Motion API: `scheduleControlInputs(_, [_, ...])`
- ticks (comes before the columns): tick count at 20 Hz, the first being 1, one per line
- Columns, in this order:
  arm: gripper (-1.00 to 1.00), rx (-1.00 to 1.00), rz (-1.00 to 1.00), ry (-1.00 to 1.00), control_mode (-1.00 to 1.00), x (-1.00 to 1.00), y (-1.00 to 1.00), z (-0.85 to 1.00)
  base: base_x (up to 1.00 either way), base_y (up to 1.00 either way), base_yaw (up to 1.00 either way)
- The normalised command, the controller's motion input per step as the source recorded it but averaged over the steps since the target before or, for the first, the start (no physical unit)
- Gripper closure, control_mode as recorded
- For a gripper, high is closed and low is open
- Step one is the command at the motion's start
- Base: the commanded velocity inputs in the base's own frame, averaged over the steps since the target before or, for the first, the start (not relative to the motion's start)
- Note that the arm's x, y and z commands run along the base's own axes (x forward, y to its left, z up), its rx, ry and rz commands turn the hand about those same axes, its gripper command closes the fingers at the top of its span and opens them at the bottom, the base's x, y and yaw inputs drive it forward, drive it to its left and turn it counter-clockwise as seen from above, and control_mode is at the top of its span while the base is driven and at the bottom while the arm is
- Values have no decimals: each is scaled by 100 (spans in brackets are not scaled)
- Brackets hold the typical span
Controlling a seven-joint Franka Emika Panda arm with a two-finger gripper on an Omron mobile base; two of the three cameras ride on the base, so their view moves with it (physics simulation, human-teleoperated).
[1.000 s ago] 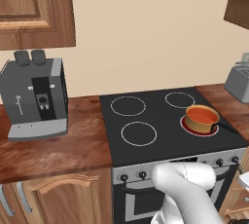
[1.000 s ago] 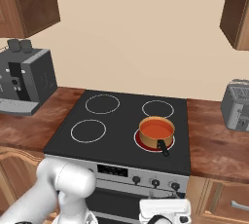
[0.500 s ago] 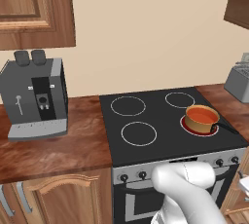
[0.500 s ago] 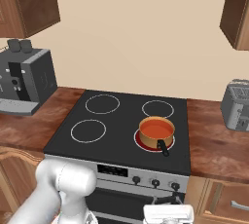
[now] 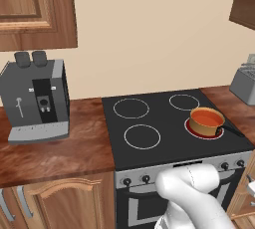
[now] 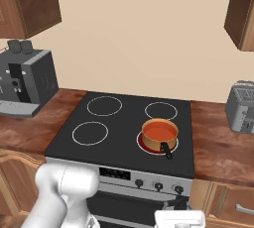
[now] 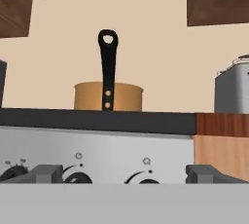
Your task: Wait until the marinara sauce is simmered to a deep red color and then turn off the stove.
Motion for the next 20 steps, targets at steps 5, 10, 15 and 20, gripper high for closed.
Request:
scheduleControlInputs(5, [-100,0,0,0,-100,16,0,-1,0,0,0])
scheduleControlInputs(10, [-100,0,0,0,-100,20,0,0,0,0,0])
scheduleControlInputs(15, [-100,0,0,0,-100,21,0,-4,0,0,0])
scheduleControlInputs(20, [-100,0,0,0,-100,21,0,-8,0,0,0])
